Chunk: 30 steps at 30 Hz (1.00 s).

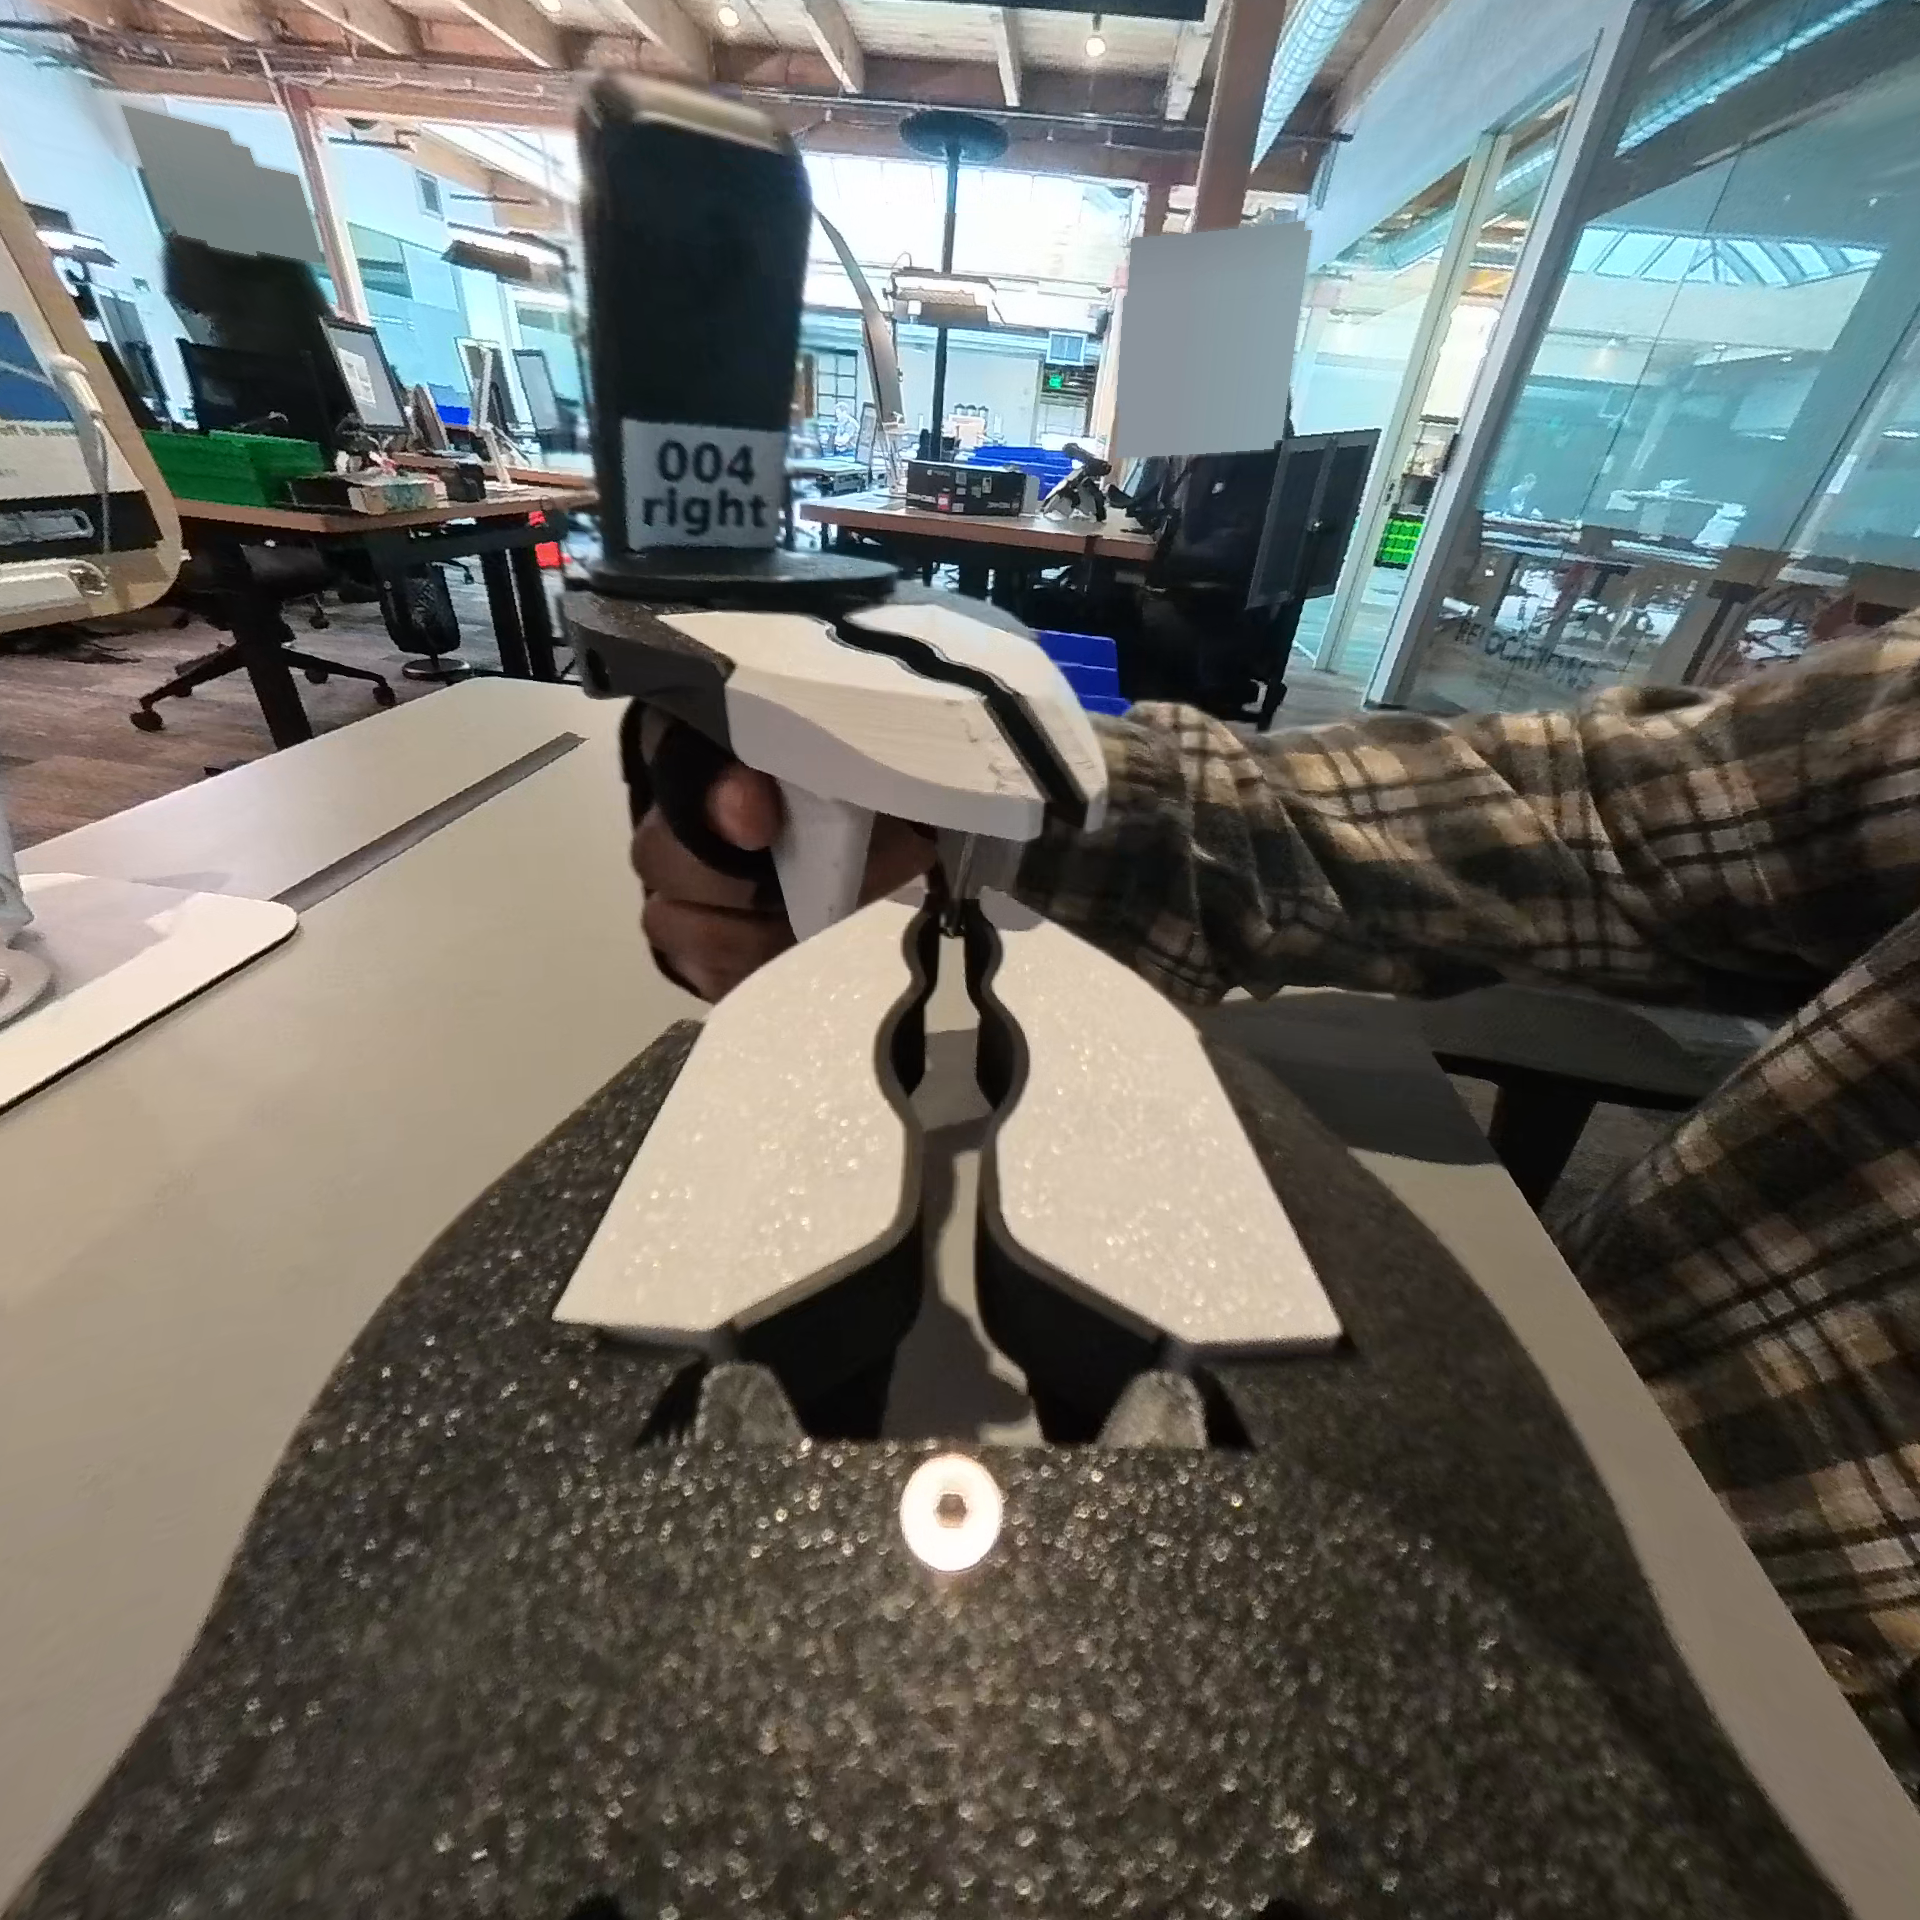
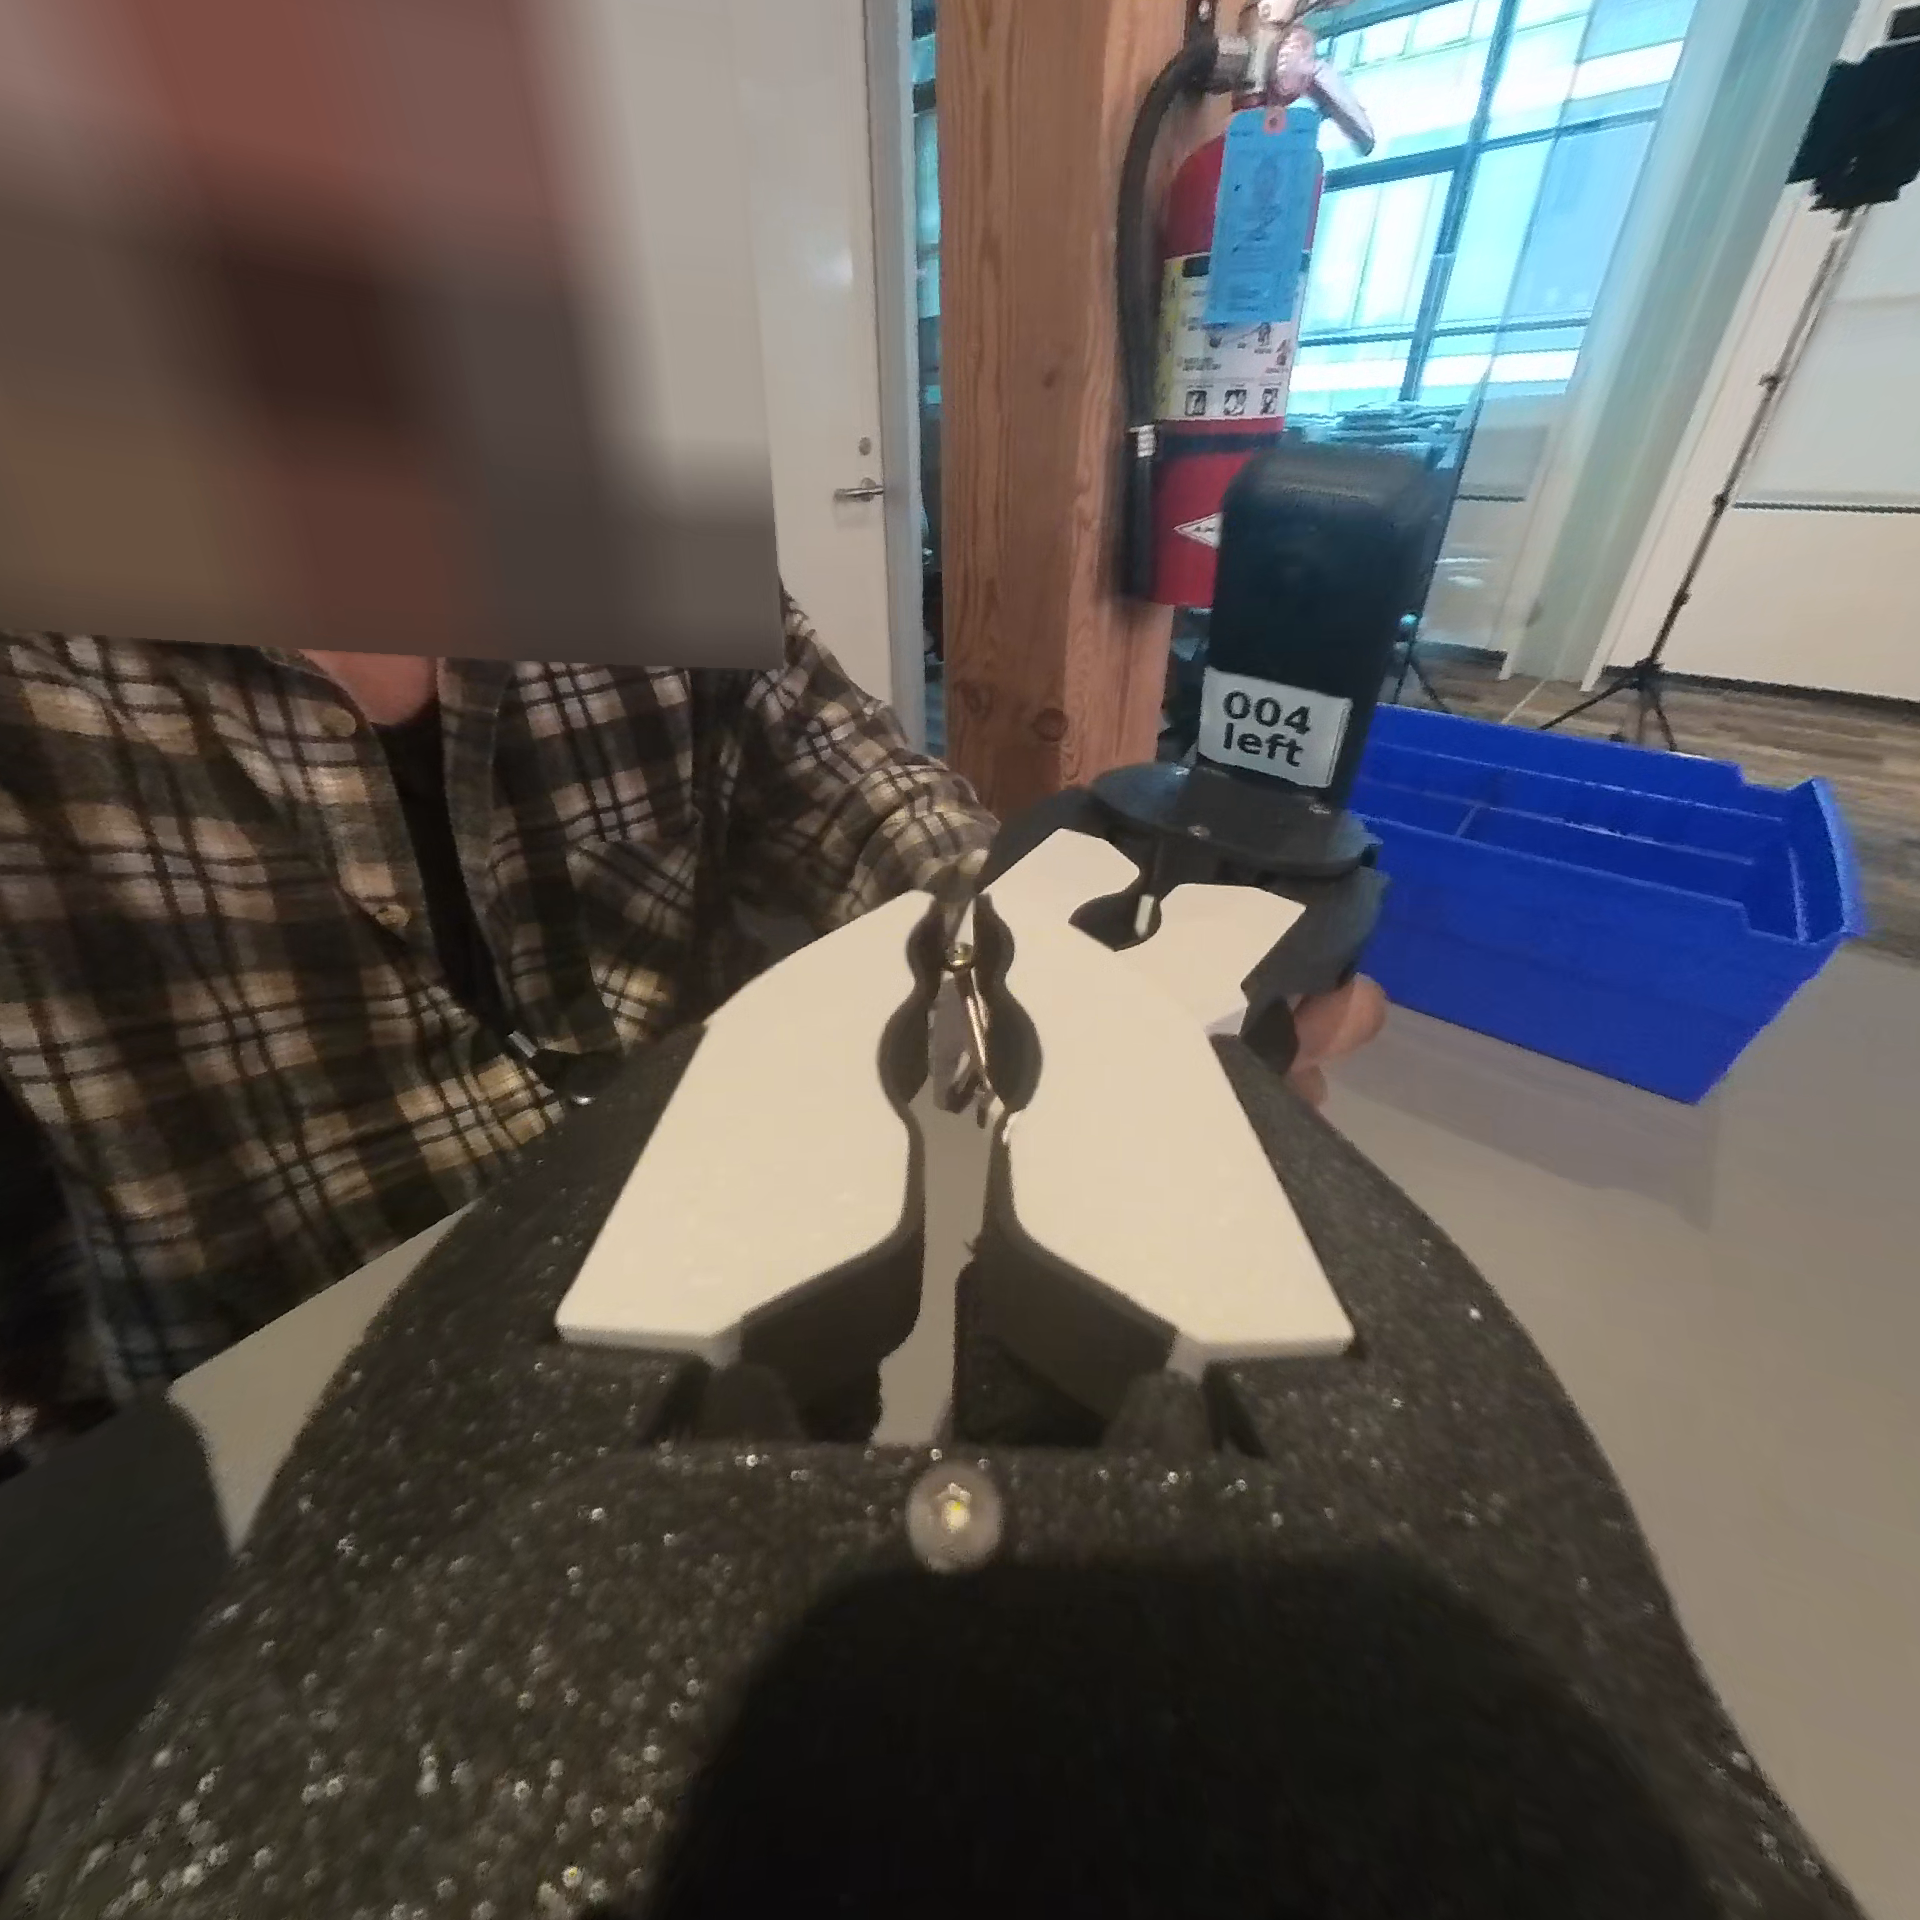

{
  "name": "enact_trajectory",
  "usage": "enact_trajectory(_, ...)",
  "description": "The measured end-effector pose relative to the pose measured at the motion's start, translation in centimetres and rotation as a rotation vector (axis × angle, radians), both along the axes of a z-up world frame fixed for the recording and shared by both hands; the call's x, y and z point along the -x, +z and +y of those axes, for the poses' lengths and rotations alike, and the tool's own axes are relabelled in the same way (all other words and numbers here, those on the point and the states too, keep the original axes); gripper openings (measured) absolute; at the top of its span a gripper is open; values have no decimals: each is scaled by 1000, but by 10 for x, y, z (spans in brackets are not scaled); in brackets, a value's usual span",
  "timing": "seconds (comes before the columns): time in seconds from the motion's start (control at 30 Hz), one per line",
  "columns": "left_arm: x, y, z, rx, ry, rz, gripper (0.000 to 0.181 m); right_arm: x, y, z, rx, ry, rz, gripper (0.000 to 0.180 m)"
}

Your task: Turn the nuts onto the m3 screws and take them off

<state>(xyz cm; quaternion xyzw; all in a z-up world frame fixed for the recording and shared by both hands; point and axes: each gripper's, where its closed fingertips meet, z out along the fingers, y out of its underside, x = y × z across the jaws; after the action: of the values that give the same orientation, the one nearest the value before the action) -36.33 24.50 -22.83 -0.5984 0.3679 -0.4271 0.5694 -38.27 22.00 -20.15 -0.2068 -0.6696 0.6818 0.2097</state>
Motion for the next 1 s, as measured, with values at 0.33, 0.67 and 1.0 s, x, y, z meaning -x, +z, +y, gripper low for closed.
enact_trajectory(0.33, 14, -5, 18, -18, 190, 60, 3, 25, 1, 29, 82, -620, 165, 5)
enact_trajectory(0.67, 17, 3, 14, 26, 112, -33, 3, 3, 9, 34, 36, -750, 195, 47)
enact_trajectory(1.0, -7, 1, -9, 3, -74, -6, 4, -21, 17, 1, -18, -177, 81, 26)
